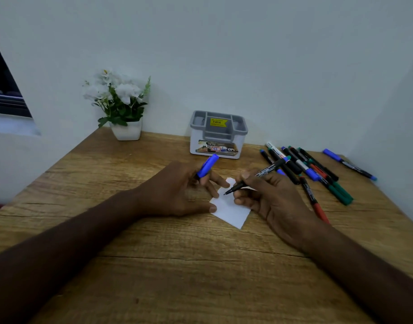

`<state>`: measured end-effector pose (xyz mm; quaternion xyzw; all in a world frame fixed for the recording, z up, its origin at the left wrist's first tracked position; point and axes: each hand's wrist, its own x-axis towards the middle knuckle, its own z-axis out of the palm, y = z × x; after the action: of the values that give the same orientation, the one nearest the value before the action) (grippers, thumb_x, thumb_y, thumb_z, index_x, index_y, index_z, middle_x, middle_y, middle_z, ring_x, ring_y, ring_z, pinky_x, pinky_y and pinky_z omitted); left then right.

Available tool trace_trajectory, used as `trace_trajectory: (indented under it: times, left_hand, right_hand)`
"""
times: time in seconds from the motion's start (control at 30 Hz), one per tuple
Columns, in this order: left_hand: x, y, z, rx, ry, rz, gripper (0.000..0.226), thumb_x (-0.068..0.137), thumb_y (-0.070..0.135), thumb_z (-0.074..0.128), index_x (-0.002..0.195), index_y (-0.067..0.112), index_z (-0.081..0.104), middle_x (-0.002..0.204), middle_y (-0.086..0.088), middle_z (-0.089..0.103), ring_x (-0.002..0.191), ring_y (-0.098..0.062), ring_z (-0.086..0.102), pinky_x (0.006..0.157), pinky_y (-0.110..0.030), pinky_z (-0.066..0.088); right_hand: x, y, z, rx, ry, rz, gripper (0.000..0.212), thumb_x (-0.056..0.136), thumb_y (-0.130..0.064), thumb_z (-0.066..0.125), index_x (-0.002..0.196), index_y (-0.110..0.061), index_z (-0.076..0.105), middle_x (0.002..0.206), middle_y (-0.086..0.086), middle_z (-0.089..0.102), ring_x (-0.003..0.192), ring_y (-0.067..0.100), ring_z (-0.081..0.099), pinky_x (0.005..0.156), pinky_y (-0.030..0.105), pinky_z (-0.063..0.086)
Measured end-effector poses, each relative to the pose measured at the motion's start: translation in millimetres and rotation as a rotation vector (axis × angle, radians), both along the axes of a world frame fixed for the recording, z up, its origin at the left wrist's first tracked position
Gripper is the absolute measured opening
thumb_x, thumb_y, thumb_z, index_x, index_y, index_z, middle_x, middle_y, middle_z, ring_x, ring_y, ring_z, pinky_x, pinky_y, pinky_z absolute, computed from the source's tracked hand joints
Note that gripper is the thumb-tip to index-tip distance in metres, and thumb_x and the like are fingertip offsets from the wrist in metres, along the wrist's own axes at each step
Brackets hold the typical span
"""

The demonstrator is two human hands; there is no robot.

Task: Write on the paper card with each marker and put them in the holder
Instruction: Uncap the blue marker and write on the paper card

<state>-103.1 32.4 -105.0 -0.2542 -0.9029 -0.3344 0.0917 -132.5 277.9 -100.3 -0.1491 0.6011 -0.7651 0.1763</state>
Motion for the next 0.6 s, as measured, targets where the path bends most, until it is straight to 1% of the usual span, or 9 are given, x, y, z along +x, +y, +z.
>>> trace_trajectory:
  times: [0.03,0.1,0.13,0.23,0.3,0.4,0.47,0.53,0.6]
  left_hand:
    - [-0.3,0.6,0.3,-0.032,-0.003,0.020,0.036,0.077,0.049,0.088,0.087,0.032,0.059,0.118,0.018,0.071,0.110,-0.004,0.066,0.095,-0.029,0.054]
    - [-1.1,0.5,0.0,-0.095,-0.052,0.034,0.042,0.076,0.061,0.083,0.088,0.036,0.052,0.118,0.012,0.068,0.111,-0.011,0.062,0.094,-0.045,0.053]
    - [-1.3,-0.3,-0.3,-0.099,-0.072,0.032,0.043,0.076,0.065,0.081,0.089,0.037,0.051,0.120,0.010,0.067,0.113,-0.013,0.062,0.095,-0.047,0.053]
    - [-0.9,-0.7,0.1,-0.083,-0.093,0.033,0.042,0.077,0.066,0.079,0.094,0.038,0.053,0.122,0.012,0.067,0.115,-0.011,0.062,0.096,-0.046,0.053]
    - [-2.7,-2.8,-1.2,-0.070,-0.101,0.018,0.038,0.081,0.058,0.080,0.096,0.034,0.055,0.121,0.016,0.068,0.115,-0.007,0.063,0.098,-0.039,0.054]
    - [-6.7,-8.4,-3.2,-0.040,-0.139,-0.039,0.030,0.089,0.038,0.081,0.100,0.023,0.057,0.126,0.030,0.066,0.121,0.009,0.059,0.098,-0.007,0.044]
    - [-7.7,-10.1,-3.4,-0.044,-0.137,-0.054,0.030,0.090,0.034,0.080,0.107,0.019,0.061,0.129,0.036,0.062,0.121,0.014,0.056,0.097,-0.002,0.039]
    - [-7.2,-10.5,-3.4,-0.069,-0.098,-0.033,0.030,0.089,0.038,0.081,0.108,0.028,0.059,0.120,0.045,0.058,0.114,0.016,0.056,0.090,0.000,0.038]
    - [-6.2,-11.5,-3.7,-0.119,-0.068,-0.009,0.029,0.089,0.043,0.080,0.100,0.034,0.054,0.108,0.039,0.058,0.106,0.010,0.055,0.082,-0.002,0.037]
  right_hand:
    - [-0.1,0.1,0.4,0.035,0.020,0.020,0.007,0.083,-0.015,0.078,0.081,-0.012,0.084,0.088,0.013,0.081,0.073,0.019,0.077,0.071,0.027,0.067]
    - [-1.1,-1.3,1.2,0.126,0.095,0.038,0.016,0.085,0.002,0.079,0.081,-0.013,0.082,0.082,0.013,0.078,0.074,0.021,0.074,0.073,0.027,0.065]
    - [-1.4,-3.9,2.6,0.178,0.141,0.036,0.019,0.085,0.003,0.078,0.079,-0.015,0.081,0.078,0.012,0.076,0.072,0.020,0.072,0.072,0.027,0.064]
    - [-0.1,-13.4,7.1,0.269,0.274,0.011,0.009,0.078,-0.010,0.073,0.076,-0.014,0.080,0.076,0.012,0.078,0.067,0.017,0.071,0.067,0.024,0.060]
    - [0.3,-15.2,5.5,0.319,0.344,0.008,0.009,0.082,-0.006,0.075,0.077,-0.012,0.080,0.081,0.015,0.080,0.071,0.020,0.075,0.071,0.027,0.062]
    - [2.0,-12.0,-0.3,0.429,0.457,0.012,0.020,0.081,0.004,0.077,0.076,-0.016,0.081,0.082,0.007,0.080,0.083,0.023,0.077,0.075,0.028,0.061]
    - [3.4,-10.3,-3.3,0.484,0.500,0.012,0.024,0.079,0.003,0.079,0.076,-0.020,0.083,0.082,-0.002,0.081,0.082,0.013,0.076,0.072,0.019,0.058]
    - [4.0,-10.5,-5.1,0.532,0.554,-0.010,0.027,0.080,0.002,0.079,0.077,-0.025,0.084,0.083,-0.010,0.082,0.081,0.005,0.076,0.070,0.013,0.056]
    - [4.2,-11.4,-6.2,0.566,0.592,-0.032,0.023,0.081,-0.003,0.080,0.079,-0.026,0.084,0.082,-0.014,0.081,0.077,0.003,0.075,0.068,0.013,0.056]
